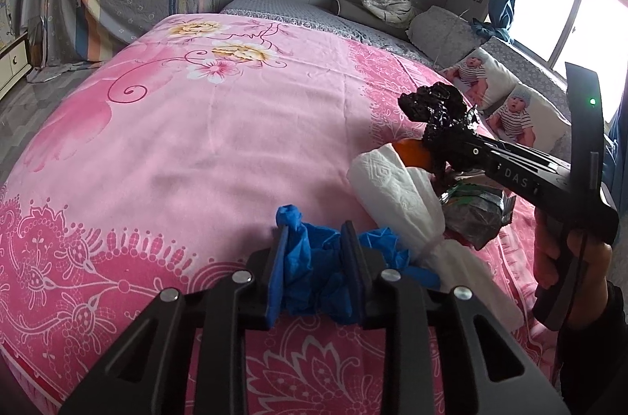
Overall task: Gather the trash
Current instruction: 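Grasp the blue glove with the left tool while the right tool grasps the other black bag, then carry the blue glove and black bag over the bin with both tools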
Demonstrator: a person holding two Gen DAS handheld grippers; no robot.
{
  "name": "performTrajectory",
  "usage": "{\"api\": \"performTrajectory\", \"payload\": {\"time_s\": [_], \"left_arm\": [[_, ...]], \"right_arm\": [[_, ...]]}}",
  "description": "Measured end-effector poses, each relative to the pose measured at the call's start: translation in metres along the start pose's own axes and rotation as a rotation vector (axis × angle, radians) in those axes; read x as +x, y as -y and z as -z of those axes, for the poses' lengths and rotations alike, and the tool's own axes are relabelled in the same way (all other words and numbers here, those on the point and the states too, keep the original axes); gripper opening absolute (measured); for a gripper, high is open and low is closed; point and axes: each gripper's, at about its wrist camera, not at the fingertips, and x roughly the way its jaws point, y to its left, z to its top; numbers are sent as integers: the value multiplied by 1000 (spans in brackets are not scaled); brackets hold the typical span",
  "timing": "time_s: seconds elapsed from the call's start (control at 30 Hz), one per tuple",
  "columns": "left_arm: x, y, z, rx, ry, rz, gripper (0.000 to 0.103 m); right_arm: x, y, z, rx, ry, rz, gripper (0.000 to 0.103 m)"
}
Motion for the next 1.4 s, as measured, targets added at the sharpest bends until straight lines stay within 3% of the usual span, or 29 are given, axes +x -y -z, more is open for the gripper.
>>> {"api": "performTrajectory", "payload": {"time_s": [0.17,0.23,0.6,1.07,1.4], "left_arm": [[-11,2,0,5,14,3,15],[-16,3,0,10,23,2,3],[-39,1,-2,7,72,14,3],[-85,9,-16,11,195,28,2],[-93,19,-22,29,207,45,2]], "right_arm": [[-9,1,-2,5,15,4,14],[-14,2,-3,11,26,9,14],[-38,8,-5,37,60,13,14],[-69,7,-6,48,117,16,14],[-82,7,-8,52,137,20,14]]}}
